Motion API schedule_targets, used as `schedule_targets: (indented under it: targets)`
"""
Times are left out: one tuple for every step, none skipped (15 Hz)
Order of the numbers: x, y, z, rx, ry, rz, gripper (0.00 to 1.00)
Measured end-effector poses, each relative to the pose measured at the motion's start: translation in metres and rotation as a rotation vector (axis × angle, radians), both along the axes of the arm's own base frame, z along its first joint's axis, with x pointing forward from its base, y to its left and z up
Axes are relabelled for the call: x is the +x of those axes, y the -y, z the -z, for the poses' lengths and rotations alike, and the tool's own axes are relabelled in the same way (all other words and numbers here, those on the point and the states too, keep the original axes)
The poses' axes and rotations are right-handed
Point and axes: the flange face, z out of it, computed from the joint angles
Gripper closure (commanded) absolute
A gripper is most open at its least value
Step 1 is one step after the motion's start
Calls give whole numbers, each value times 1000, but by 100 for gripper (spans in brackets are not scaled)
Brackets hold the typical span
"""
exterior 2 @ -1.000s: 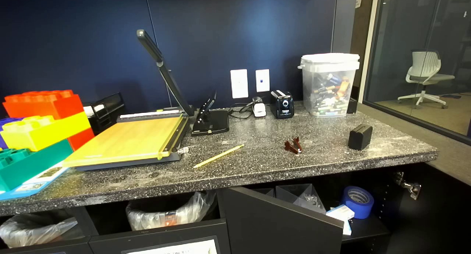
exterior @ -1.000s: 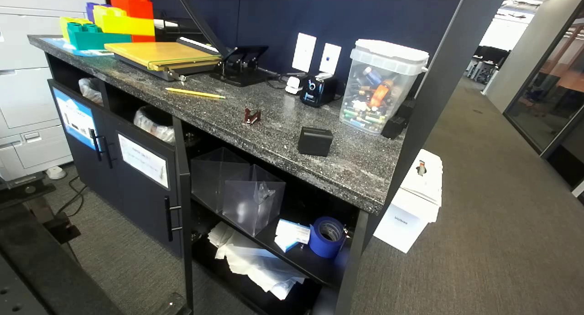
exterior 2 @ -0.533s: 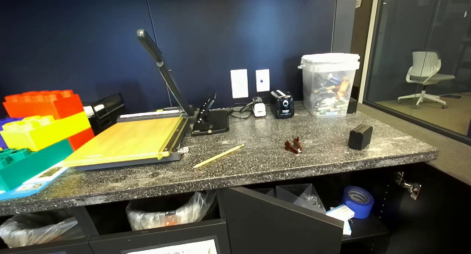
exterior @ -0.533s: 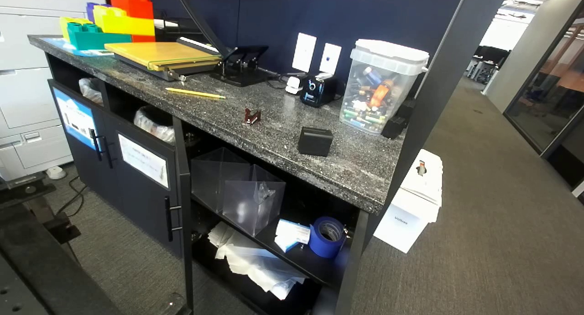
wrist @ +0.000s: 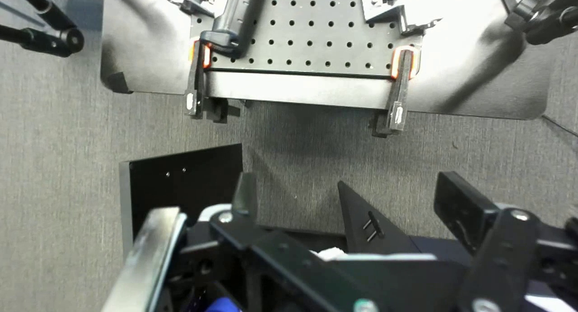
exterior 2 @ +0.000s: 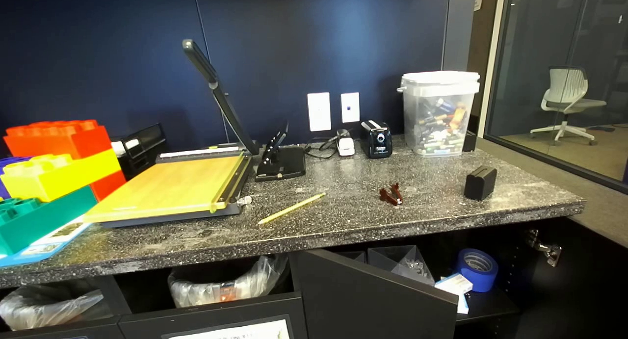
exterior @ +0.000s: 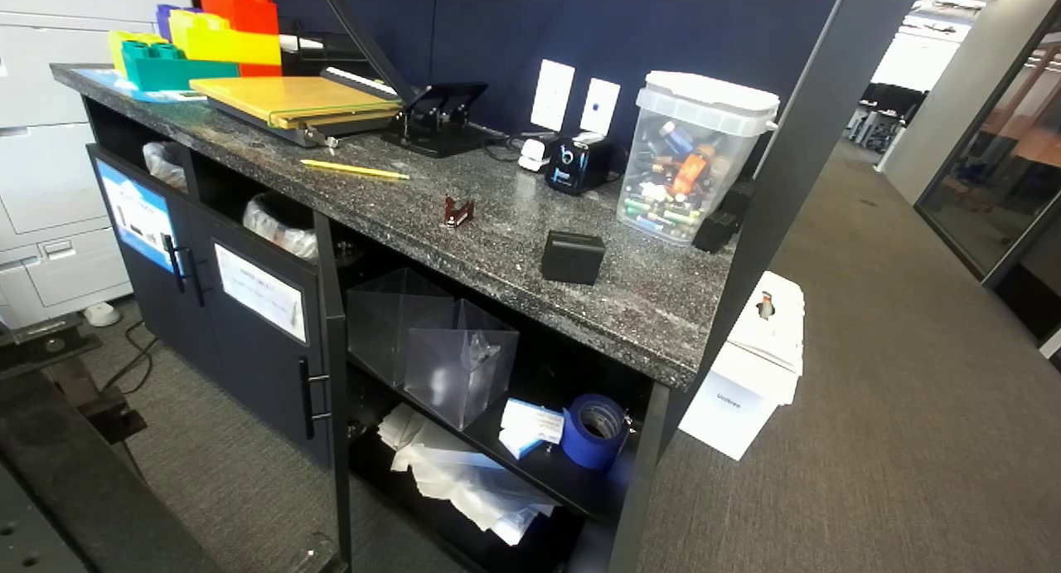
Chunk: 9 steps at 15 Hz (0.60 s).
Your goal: Close the left cabinet door
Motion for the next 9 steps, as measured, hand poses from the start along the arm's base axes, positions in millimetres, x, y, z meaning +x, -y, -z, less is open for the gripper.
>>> schedule_targets:
  targets:
    - [9, -11, 19, -6, -32, 13, 0]
    - [17, -23, 39, -6, -62, 25, 0]
    - [25, -35, 59, -6, -84, 36, 0]
    - [34, -46, 79, -6, -103, 50, 0]
    - [43, -56, 98, -7, -117, 63, 0]
    - [53, -66, 118, -6, -128, 79, 0]
    - [63, -73, 137, -2, -142, 95, 0]
    - [72, -80, 157, 9, -161, 112, 0]
    - [82, -86, 177, 21, -181, 128, 0]
